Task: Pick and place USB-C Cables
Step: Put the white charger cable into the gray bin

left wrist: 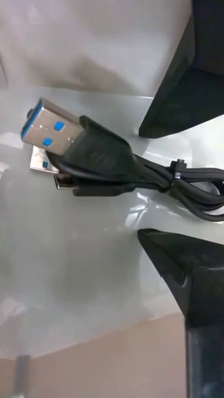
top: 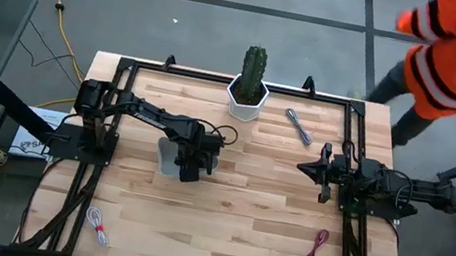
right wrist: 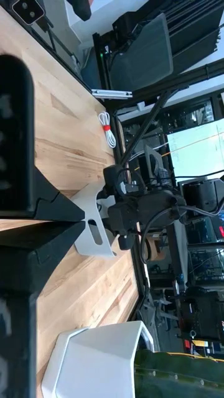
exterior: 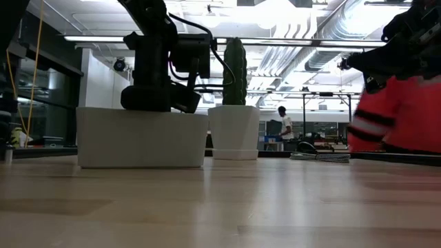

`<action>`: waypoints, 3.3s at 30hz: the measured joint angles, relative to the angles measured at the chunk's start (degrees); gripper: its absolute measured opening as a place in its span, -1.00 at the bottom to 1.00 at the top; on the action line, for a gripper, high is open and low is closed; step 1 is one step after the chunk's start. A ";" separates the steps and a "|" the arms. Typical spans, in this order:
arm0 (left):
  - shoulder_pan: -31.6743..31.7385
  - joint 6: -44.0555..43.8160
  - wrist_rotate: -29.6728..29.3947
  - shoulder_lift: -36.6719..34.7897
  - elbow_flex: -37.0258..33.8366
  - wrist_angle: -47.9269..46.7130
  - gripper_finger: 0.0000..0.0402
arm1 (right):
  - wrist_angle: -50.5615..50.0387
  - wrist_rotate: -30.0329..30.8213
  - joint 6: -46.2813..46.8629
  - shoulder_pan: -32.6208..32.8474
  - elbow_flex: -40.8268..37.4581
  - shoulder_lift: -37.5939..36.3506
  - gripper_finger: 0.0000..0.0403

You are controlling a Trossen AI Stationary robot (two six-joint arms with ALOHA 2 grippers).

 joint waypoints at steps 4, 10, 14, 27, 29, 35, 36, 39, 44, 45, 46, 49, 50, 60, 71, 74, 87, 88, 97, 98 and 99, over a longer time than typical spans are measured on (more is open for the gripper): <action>0.00 1.36 0.67 -0.16 -0.01 -0.94 0.20 | 0.02 -0.01 0.01 -0.01 0.01 0.00 -1.00; -0.02 1.53 1.70 -2.93 -0.07 -1.24 0.20 | 0.02 0.00 0.00 -0.01 -0.01 -0.01 -1.00; -0.02 1.54 1.70 -6.14 -0.07 -1.42 0.20 | 0.02 -0.02 0.00 -0.01 0.00 -0.02 -1.00; -0.05 2.02 1.63 -25.03 -0.07 -1.73 0.20 | 0.01 -0.02 0.01 -0.01 0.00 -0.02 -1.00; -0.09 2.40 1.51 -28.06 -0.07 -0.43 0.20 | 0.01 0.00 0.00 0.00 0.02 -0.02 -1.00; -0.09 3.08 -1.24 -33.39 -0.03 5.81 0.20 | 0.01 -0.02 0.00 -0.02 0.01 -0.02 -1.00; -0.09 3.06 -1.33 -33.61 -0.02 6.42 0.20 | 0.02 -0.02 0.01 -0.01 -0.01 -0.02 -1.00; -0.09 3.06 -1.40 -33.83 -0.02 7.33 0.20 | 0.02 -0.01 0.00 -0.01 0.00 -0.01 -1.00; 1.37 3.08 -4.62 -35.11 -0.02 13.56 0.20 | 0.01 0.00 0.00 0.00 0.00 -0.02 -1.00; 1.91 3.08 -6.08 -35.54 -0.02 15.46 0.20 | 0.02 -0.02 0.00 -0.02 -0.01 -0.02 -1.00; 2.49 3.06 -7.50 -35.89 0.00 16.99 0.20 | 0.02 -0.01 0.00 -0.01 0.00 -0.02 -1.00; 4.73 3.06 -10.33 -36.78 0.00 21.16 0.20 | 0.02 0.00 0.00 0.00 -0.01 -0.01 -1.00; 5.45 3.02 -10.38 -37.02 0.00 23.02 0.20 | 0.02 -0.01 0.00 -0.01 0.01 -0.02 -1.00; 10.26 -1.01 -2.20 -37.64 0.00 36.35 0.20 | 0.02 -0.01 0.00 -0.01 0.02 -0.02 -1.00; 10.56 -1.05 -1.09 -37.62 0.00 37.23 0.20 | 0.02 -0.01 0.00 -0.01 0.01 -0.02 -1.00; 10.45 -1.32 -1.08 -37.61 0.00 37.25 0.19 | 0.02 0.00 0.00 0.00 0.00 -0.02 -1.00; 10.38 -0.68 0.48 -37.59 0.00 39.92 -0.90 | 0.02 0.01 0.00 -0.02 0.00 -0.02 -1.00; 10.38 -0.63 0.50 -37.59 0.00 39.92 -0.94 | 0.02 -0.01 0.00 -0.01 0.02 0.00 -1.00; 10.38 -0.57 0.52 -37.57 0.00 39.93 -0.99 | 0.02 0.00 0.00 -0.02 -0.01 -0.02 -1.00; 10.38 -0.57 0.52 -37.57 0.00 39.94 -0.99 | 0.02 -0.01 0.00 0.00 0.00 -0.02 -1.00; 10.38 -0.63 0.70 -37.57 0.00 40.01 -1.00 | 0.02 -0.01 0.01 0.00 -0.01 -0.02 -1.00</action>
